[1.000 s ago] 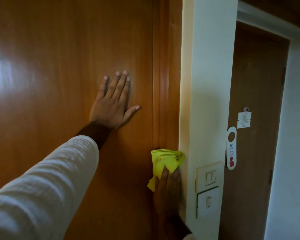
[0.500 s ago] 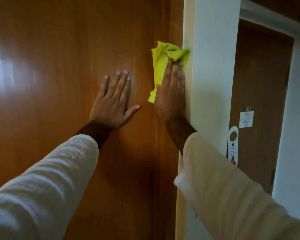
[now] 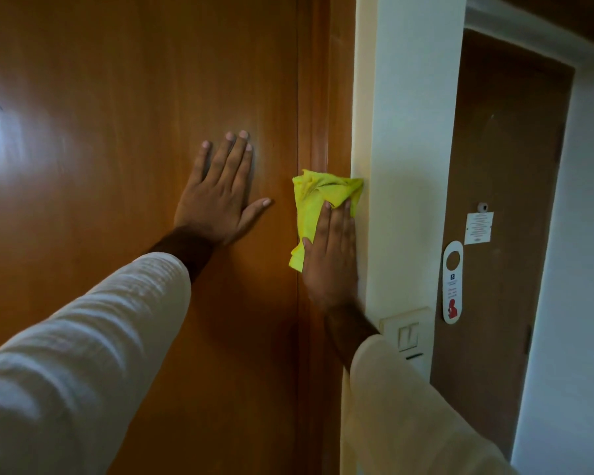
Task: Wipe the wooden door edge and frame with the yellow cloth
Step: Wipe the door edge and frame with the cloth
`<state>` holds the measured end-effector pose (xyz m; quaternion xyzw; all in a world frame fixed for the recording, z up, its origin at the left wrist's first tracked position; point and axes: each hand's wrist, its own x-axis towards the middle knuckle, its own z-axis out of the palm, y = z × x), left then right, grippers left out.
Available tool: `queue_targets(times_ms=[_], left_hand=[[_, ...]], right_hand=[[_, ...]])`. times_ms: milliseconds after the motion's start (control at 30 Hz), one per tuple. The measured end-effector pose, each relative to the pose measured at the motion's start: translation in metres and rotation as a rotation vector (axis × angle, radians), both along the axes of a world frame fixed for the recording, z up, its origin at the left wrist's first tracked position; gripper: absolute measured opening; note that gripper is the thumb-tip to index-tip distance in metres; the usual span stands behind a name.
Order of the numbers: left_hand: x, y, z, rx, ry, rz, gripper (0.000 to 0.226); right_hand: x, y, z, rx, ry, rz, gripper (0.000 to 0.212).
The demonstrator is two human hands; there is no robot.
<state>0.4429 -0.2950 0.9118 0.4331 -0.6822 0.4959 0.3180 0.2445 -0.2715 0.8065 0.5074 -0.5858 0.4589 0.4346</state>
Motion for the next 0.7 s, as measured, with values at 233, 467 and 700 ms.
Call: queue_targets(times_ms=[233, 467, 700], left_hand=[[-0.016, 0.025, -0.002, 0.248, 0.183, -0.483, 0.089], [-0.049, 0.033, 0.005, 0.545, 0.245, -0.694, 0.083], [-0.068, 0.036, 0.007, 0.618, 0.441, -0.698, 0.051]], right_hand=[[0.0, 0.002, 0.001, 0.024, -0.001, 0.011, 0.078], [0.001, 0.006, 0.0, 0.088, 0.011, 0.037, 0.08], [0.001, 0.021, 0.003, 0.19, -0.007, 0.101, 0.091]])
